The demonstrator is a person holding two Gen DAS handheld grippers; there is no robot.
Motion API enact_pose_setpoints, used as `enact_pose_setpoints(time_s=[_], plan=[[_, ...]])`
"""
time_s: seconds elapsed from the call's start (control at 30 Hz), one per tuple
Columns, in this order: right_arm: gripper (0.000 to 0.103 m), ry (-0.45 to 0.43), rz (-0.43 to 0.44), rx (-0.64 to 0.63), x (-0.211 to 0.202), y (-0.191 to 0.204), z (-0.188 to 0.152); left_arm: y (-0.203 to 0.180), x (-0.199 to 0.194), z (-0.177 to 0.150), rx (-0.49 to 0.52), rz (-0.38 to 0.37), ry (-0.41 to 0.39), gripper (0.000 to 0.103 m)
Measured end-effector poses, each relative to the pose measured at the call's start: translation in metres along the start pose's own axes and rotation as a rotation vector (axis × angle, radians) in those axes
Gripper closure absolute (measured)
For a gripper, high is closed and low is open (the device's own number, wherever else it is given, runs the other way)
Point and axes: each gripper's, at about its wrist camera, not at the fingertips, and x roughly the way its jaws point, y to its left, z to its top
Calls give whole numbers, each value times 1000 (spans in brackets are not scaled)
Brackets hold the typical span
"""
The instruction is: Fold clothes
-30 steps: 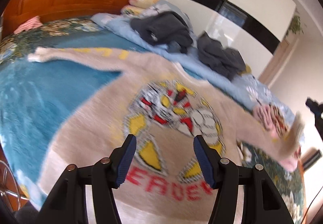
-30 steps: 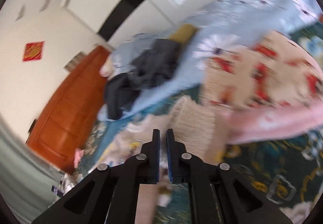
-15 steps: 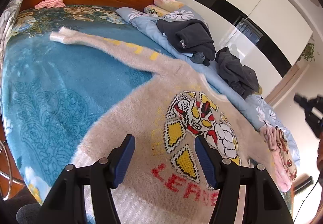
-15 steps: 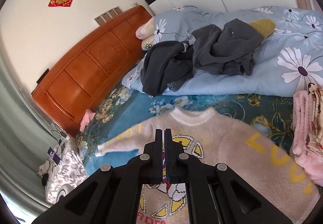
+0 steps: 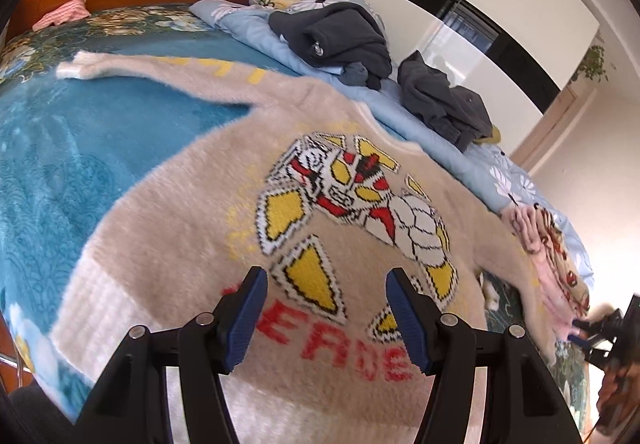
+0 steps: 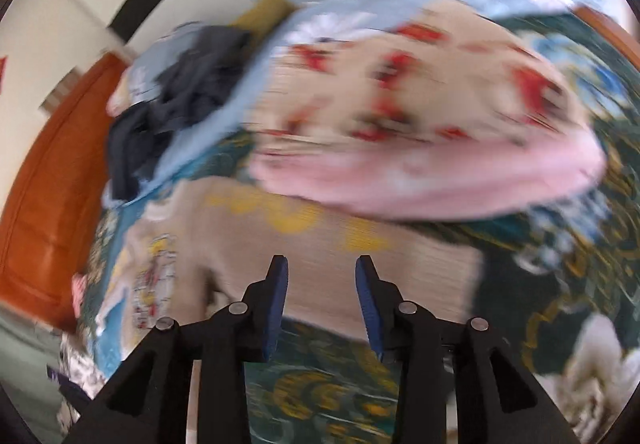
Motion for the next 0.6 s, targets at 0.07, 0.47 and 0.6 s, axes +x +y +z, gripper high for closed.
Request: enact_pose_setpoints(time_s=[0.07,0.47,0.6], plan=[[66,12,-3,77,-4,-35,-8,-3,1,-2,6,0,7,37],[64,33,202,302,30,-86,-34,-17,0,-11,46,23,22,37],[68,-25,283,361,38,-88,-27,-16,-1,-12,46,29,24,37]])
